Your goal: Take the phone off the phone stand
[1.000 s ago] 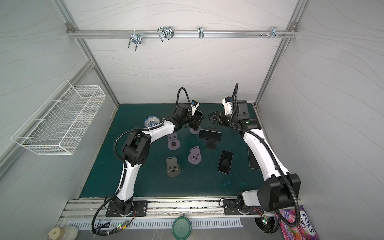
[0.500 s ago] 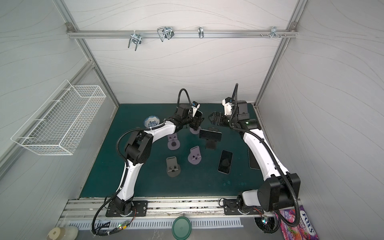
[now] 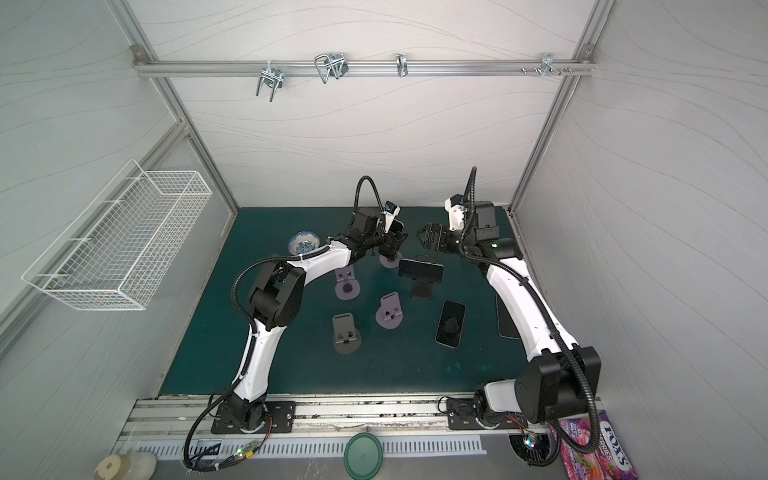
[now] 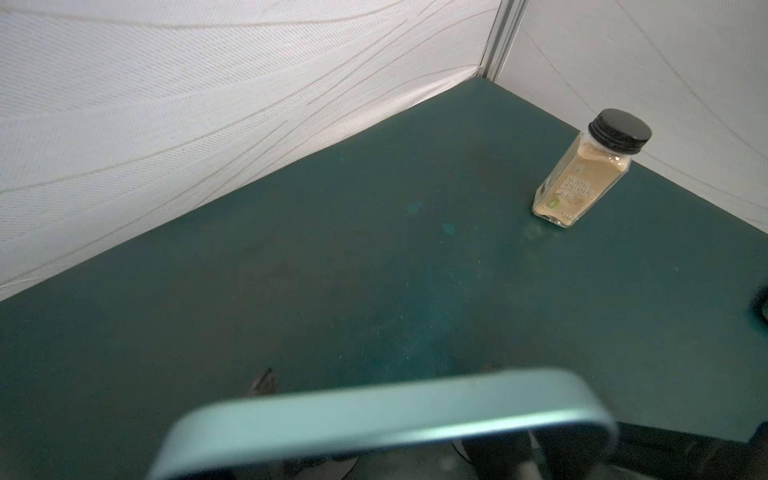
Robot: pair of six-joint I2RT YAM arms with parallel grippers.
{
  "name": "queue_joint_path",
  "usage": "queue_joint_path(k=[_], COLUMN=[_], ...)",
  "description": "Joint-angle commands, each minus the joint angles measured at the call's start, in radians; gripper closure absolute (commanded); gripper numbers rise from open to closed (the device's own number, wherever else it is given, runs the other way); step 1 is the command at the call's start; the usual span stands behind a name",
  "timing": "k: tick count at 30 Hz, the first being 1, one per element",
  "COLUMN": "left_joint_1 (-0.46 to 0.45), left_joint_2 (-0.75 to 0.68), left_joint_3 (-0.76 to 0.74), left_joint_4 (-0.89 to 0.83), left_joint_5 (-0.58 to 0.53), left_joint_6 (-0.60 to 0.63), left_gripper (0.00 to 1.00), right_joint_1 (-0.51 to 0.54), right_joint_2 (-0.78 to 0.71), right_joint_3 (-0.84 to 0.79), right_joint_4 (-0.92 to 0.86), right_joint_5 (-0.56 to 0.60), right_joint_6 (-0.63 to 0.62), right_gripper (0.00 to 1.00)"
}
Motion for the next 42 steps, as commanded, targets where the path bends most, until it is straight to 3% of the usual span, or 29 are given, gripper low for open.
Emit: queue_joint_path(k=[1, 19, 28, 34, 42], left_joint_1=[0.004, 0.005, 0.004, 0.004, 0.006], left_joint_2=[0.017, 0.019, 0.019, 0.023, 0.023], left_joint_3=[0.053, 0.065, 0.072, 0.073, 0.080], left_joint_4=[0.024, 0.022, 0.020, 0.019, 0.010], left_joint_5=[0.019, 0.024, 0.015, 0.011, 0.036], left_joint_6=[0.011, 0.000, -0.006, -0.003, -0.010], left_gripper=[0.21, 0.25, 0.19, 0.08, 0.10], right_joint_1=[-0.007, -0.007, -0.007, -0.008, -0.007], right_joint_2=[-0.007, -0.010, -0.011, -0.007, -0.001], right_joint_3=[-0.006, -0.002, -0.014, -0.015, -0.019], right_joint_4=[0.011, 0.009, 0.016, 0.021, 0.022], right_joint_5=[-0.001, -0.002, -0.003, -0.003, -0.005], right_joint_6=[-0.014, -0.013, -0.011, -0.008, -0.006], right_gripper=[0.05, 0.05, 0.05, 0.05, 0.05])
